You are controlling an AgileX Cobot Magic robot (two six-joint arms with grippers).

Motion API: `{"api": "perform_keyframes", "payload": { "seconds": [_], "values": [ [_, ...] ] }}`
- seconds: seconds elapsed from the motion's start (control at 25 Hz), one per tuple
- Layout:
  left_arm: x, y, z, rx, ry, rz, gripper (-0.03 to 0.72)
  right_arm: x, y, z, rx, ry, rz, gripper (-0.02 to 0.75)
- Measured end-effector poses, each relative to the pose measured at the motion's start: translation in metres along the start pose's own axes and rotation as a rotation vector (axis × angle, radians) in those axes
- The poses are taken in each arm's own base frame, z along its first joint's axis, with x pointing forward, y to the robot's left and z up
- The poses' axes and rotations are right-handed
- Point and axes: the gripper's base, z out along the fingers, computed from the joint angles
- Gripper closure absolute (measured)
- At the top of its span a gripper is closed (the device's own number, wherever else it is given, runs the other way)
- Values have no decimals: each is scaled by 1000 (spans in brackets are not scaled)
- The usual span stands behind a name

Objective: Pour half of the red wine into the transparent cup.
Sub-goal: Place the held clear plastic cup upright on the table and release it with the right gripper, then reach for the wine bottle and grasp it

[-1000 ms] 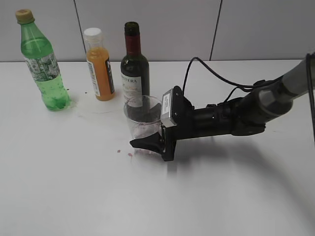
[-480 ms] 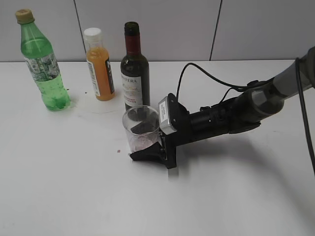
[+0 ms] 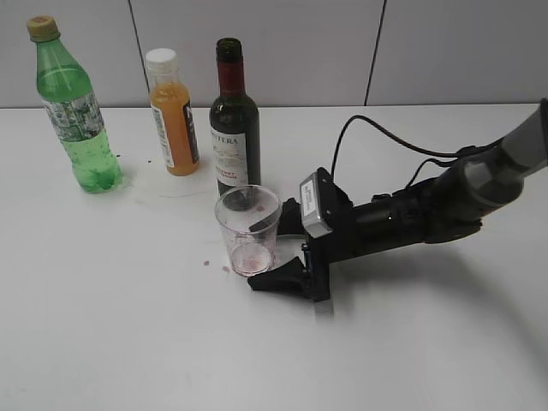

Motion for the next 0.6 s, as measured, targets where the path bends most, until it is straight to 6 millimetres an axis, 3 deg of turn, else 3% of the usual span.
{"api": "perform_keyframes", "payload": {
  "seconds": [0.32, 0.6],
  "values": [
    [0, 0, 0, 0, 0, 0, 449, -1, -1, -55, 221, 28, 18, 62],
    [0, 0, 0, 0, 0, 0, 449, -41, -13, -91, 432, 214, -2, 80]
  ]
}}
